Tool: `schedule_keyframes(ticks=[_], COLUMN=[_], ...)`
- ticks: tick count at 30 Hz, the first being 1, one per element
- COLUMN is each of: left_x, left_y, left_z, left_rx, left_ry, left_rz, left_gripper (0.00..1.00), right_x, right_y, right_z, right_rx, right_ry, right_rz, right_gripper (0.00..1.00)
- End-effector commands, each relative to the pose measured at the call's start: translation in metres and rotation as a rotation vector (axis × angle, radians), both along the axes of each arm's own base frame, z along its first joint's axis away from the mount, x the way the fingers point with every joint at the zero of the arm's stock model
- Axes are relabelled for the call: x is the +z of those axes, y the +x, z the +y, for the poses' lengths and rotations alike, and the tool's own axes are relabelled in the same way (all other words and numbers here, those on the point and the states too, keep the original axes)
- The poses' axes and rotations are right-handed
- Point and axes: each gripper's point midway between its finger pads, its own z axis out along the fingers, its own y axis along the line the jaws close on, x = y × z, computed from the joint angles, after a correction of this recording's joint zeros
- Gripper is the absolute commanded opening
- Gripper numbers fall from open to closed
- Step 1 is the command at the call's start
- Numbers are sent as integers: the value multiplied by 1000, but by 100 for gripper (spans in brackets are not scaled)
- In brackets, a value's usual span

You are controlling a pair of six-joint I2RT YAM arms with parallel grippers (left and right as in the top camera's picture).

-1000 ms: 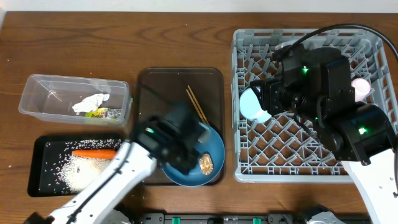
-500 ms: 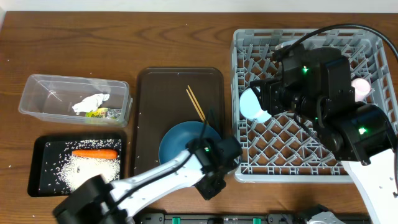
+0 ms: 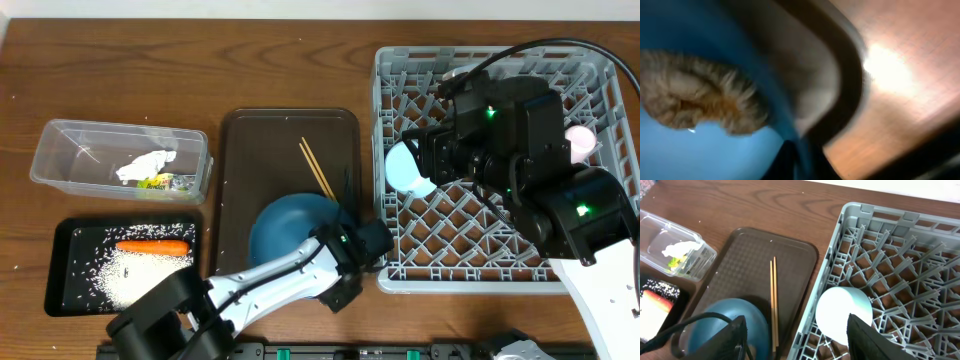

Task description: Sort waste into correct bins and load items into the dishwasher rack

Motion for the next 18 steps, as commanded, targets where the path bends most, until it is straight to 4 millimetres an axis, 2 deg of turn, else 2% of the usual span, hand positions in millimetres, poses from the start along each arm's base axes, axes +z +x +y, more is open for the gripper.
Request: schedule_keyframes(ticks=[1,6,10,14,18], left_x=[-3,10,33,73,127], left_y=[20,32,44,57,72], left_z=[21,36,34,28,27], left_rx=[85,188,270,358,454], left_ry=[99,131,57,-78,-254], left_rz=[-107,-139,-184,-260,-356], left_gripper=[7,6,6,6,6], right_x=[0,-1,-1,-1,0], right_y=[3,2,2,2,2], right_z=[-5,-6,-6,-6,-6], right_rx=[-25,-25,-25,-25,-25], right_ry=[5,2,3,2,3], right_rz=[3,8,8,9,7], right_gripper=[57,57,57,57,57])
